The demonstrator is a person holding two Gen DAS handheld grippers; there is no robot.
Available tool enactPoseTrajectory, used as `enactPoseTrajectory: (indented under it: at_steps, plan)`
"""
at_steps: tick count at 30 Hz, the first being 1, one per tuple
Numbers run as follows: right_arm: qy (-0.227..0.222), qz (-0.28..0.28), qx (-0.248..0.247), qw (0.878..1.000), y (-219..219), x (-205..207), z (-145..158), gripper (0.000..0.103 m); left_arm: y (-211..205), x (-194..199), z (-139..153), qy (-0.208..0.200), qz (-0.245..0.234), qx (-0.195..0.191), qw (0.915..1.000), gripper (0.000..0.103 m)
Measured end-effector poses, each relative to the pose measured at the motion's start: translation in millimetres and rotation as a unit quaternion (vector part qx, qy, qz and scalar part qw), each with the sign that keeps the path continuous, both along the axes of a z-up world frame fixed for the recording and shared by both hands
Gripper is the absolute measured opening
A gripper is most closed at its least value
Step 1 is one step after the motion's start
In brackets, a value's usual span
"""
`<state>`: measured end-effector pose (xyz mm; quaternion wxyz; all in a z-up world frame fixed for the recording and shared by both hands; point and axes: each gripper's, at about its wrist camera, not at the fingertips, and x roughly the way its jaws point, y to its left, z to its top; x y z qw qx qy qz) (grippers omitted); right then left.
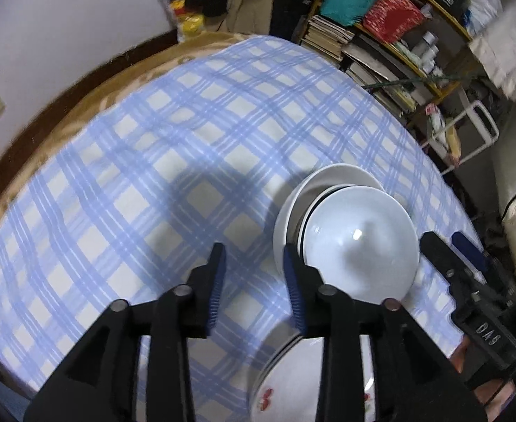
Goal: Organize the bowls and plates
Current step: 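Open both tools and release the red-patterned bowl in the stack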
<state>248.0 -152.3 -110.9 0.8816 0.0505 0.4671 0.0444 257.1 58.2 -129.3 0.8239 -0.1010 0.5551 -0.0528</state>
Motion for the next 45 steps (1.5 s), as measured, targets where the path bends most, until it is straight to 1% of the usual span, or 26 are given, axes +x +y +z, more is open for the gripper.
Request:
enactPoseTrajectory:
  at_steps: [1, 3, 5, 7, 10, 13, 15, 16, 20, 22, 26, 31, 34, 40, 43, 45]
  plan:
    - [-0.003, -0.002, 0.002, 1.000, -5.6, -0.1, 1.8, 0.096, -3.8, 1.4, 3.1, -0.006, -0.011, 0.012, 0.9999, 0.045]
    - [-0.007, -0.010, 0.006, 1.000, -14.7, -0.8, 3.6, 0.103, -9.3, 3.4, 6.3, -0.012, -0.027, 0.024, 0.9993, 0.051]
    - [-0.010, -0.023, 0.010, 1.000, -27.4, -1.3, 4.7, 0.103, -12.7, 6.4, 6.9, -0.012, -0.041, 0.031, 0.9986, 0.053]
    - [-0.002, -0.036, 0.013, 0.999, -39.8, 0.2, 3.4, 0.103, -12.7, 9.7, 5.4, -0.011, -0.049, 0.041, 0.9979, 0.056]
    - [0.017, -0.057, 0.027, 0.998, -58.8, 2.7, -3.7, 0.103, -5.8, 14.1, 1.6, -0.005, -0.042, 0.043, 0.9982, 0.058]
    - [0.029, -0.070, 0.037, 0.996, -70.9, 3.9, -11.7, 0.103, 5.3, 17.1, -2.4, 0.002, -0.018, 0.028, 0.9994, 0.058]
    - [0.040, -0.081, 0.044, 0.995, -77.3, 4.3, -19.2, 0.103, 9.3, 18.4, -4.5, 0.004, -0.011, 0.023, 0.9997, 0.058]
    - [0.043, -0.083, 0.047, 0.995, -78.3, 4.7, -22.0, 0.103, 11.9, 18.9, -5.9, 0.002, -0.007, 0.017, 0.9998, 0.058]
    - [0.052, -0.089, 0.049, 0.993, -80.2, 4.4, -32.3, 0.103, 16.2, 20.4, -10.7, 0.003, 0.007, 0.020, 0.9998, 0.058]
    - [0.058, -0.095, 0.045, 0.993, -80.0, 4.7, -37.2, 0.103, 16.8, 20.9, -12.2, 0.007, 0.009, 0.011, 0.9999, 0.059]
    - [0.078, -0.095, 0.047, 0.991, -76.7, 7.5, -49.1, 0.103, 14.6, 22.2, -15.0, 0.009, 0.009, 0.013, 0.9998, 0.064]
    - [0.098, -0.083, 0.045, 0.991, -66.3, 7.9, -59.7, 0.103, 13.7, 23.8, -22.9, 0.018, 0.019, -0.008, 0.9996, 0.065]
    - [0.107, -0.083, 0.036, 0.990, -59.4, 8.2, -64.5, 0.103, 8.8, 24.0, -26.9, 0.026, 0.010, -0.015, 0.9995, 0.065]
    - [0.116, -0.081, 0.041, 0.989, -54.0, 8.9, -66.5, 0.103, 0.4, 23.3, -31.1, 0.037, -0.003, -0.020, 0.9991, 0.065]
    - [0.122, -0.084, 0.049, 0.988, -56.0, 10.8, -66.2, 0.103, 0.0, 23.7, -32.4, 0.038, 0.000, -0.021, 0.9991, 0.065]
    - [0.126, -0.084, 0.053, 0.987, -56.5, 12.2, -66.1, 0.103, 1.6, 24.3, -33.6, 0.042, 0.004, -0.029, 0.9987, 0.066]
